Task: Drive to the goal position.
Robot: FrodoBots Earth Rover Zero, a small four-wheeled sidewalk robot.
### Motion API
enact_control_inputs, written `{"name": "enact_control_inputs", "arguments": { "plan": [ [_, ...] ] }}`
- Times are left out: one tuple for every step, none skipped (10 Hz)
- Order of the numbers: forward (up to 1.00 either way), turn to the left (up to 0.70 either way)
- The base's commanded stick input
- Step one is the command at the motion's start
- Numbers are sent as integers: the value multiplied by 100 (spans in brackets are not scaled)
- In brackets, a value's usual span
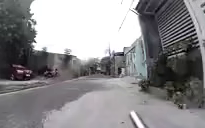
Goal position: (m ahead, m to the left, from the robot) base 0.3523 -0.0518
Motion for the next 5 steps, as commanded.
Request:
{"name": "enact_control_inputs", "arguments": {
  "plan": [
    [50, 0],
    [50, 0],
    [50, 0],
    [50, 0],
    [50, 0]
  ]
}}
